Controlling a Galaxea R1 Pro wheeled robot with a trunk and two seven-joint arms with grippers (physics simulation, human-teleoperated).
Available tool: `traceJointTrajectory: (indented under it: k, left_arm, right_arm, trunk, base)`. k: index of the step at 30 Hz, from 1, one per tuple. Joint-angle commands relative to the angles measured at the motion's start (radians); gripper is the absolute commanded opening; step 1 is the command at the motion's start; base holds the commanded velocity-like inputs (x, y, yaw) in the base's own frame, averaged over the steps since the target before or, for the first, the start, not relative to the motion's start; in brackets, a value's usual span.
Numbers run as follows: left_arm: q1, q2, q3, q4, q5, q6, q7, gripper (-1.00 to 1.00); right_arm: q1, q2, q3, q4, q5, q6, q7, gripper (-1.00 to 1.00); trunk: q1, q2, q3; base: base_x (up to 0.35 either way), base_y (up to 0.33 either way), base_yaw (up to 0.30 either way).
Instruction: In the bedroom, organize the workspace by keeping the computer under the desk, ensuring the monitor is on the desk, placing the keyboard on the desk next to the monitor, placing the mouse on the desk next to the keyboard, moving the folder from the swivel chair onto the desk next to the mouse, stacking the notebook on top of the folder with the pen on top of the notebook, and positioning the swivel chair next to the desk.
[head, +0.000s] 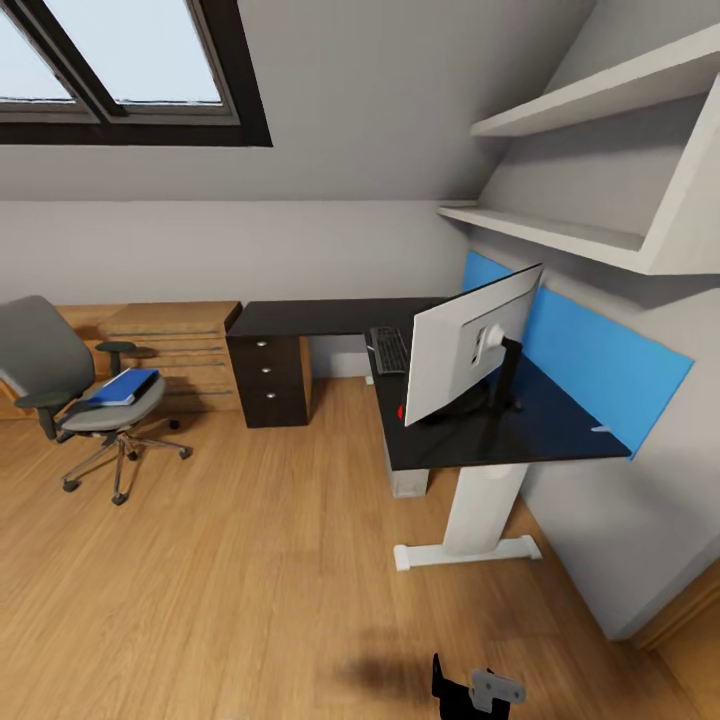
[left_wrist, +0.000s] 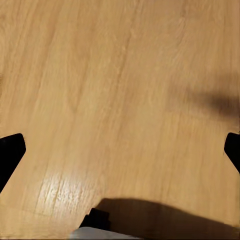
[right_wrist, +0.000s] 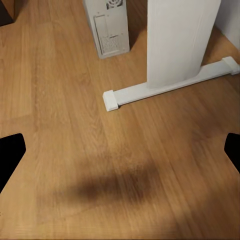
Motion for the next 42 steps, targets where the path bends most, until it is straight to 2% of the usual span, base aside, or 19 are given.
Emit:
traceJointTrajectory:
  k: [1, 5, 17, 19, 20, 26, 27, 28, 30, 31, 32, 35, 41, 42]
  left_arm:
    - [-0.001, -0.002, -0.005, 0.011, 0.008, 0.015, 0.004, 1.00]
    - [0.000, -0.003, -0.005, 0.027, 0.007, 0.053, 0.004, 1.00]
    - [-0.016, 0.004, -0.005, 0.101, 0.011, 0.111, 0.004, 1.00]
    - [-0.030, 0.013, -0.005, 0.107, 0.012, 0.169, 0.004, 1.00]
    - [-0.047, 0.032, -0.004, 0.110, 0.014, 0.244, 0.004, 1.00]
    - [-0.060, 0.050, -0.003, 0.111, 0.015, 0.276, 0.004, 1.00]
    - [-0.061, 0.052, -0.003, 0.111, 0.015, 0.244, 0.004, 1.00]
    - [-0.061, 0.052, -0.001, 0.110, 0.014, 0.178, 0.003, 1.00]
    - [-0.061, 0.052, 0.000, 0.110, 0.013, 0.134, 0.003, 1.00]
    - [-0.061, 0.050, 0.000, 0.110, 0.012, 0.047, 0.003, 1.00]
    - [-0.061, 0.050, -0.001, 0.110, 0.012, 0.011, 0.003, 1.00]
    - [-0.061, 0.050, 0.000, 0.110, 0.013, -0.036, 0.003, 1.00]
    - [-0.061, 0.050, 0.000, 0.109, 0.013, -0.069, 0.004, 1.00]
    - [-0.061, 0.050, 0.001, 0.109, 0.013, -0.120, 0.006, 1.00]
  right_arm:
    - [-0.001, 0.000, 0.009, 0.000, -0.001, 0.007, -0.009, 1.00]
    - [-0.001, 0.000, 0.010, 0.000, -0.001, 0.030, -0.009, 1.00]
    - [-0.001, 0.000, 0.010, 0.000, 0.000, 0.046, -0.009, 1.00]
    - [-0.001, 0.000, 0.010, 0.000, 0.000, 0.046, -0.009, 1.00]
    - [-0.001, 0.000, 0.010, 0.000, 0.000, 0.046, -0.009, 1.00]
    - [-0.001, 0.000, 0.010, 0.000, 0.000, 0.046, -0.009, 1.00]
    - [-0.001, -0.001, 0.009, 0.000, 0.000, 0.046, -0.009, 1.00]
    - [-0.001, -0.001, 0.009, 0.000, 0.000, 0.046, -0.009, 1.00]
    - [-0.001, -0.001, 0.009, -0.001, 0.000, 0.046, -0.009, 1.00]
    - [-0.001, -0.001, 0.009, -0.001, 0.000, 0.046, -0.009, 1.00]
    - [-0.001, -0.001, 0.009, -0.001, 0.000, 0.046, -0.009, 1.00]
    - [-0.001, -0.001, 0.009, -0.001, 0.000, 0.046, -0.009, 1.00]
    - [-0.001, -0.001, 0.009, -0.001, 0.000, 0.046, -0.009, 1.00]
    - [-0.001, -0.001, 0.009, -0.001, 0.000, 0.046, -0.009, 1.00]
  trunk:
    - [-0.004, 0.007, 0.002]
    - [-0.019, 0.035, 0.015]
    - [-0.065, 0.119, 0.052]
    - [-0.073, 0.133, 0.059]
    - [-0.077, 0.140, 0.062]
    - [-0.100, 0.182, 0.080]
    - [-0.104, 0.189, 0.084]
    - [-0.107, 0.196, 0.087]
    - [-0.115, 0.210, 0.093]
    - [-0.119, 0.217, 0.096]
    - [-0.123, 0.224, 0.099]
    - [-0.134, 0.245, 0.109]
    - [-0.157, 0.287, 0.127]
    - [-0.161, 0.294, 0.131]
  base:
    - [0.000, 0.000, 0.000]
    - [0.000, 0.000, 0.000]
    - [0.000, 0.000, 0.000]
    - [0.000, 0.000, 0.000]
    - [0.000, 0.000, 0.000]
    - [0.000, 0.000, 0.000]
    - [0.000, 0.000, 0.000]
    - [0.000, 0.000, 0.000]
    - [0.000, 0.000, 0.000]
    - [0.000, 0.000, 0.000]
    - [0.000, 0.000, 0.000]
    - [0.000, 0.000, 0.000]
    - [0.000, 0.000, 0.000]
    - [0.000, 0.000, 0.000]
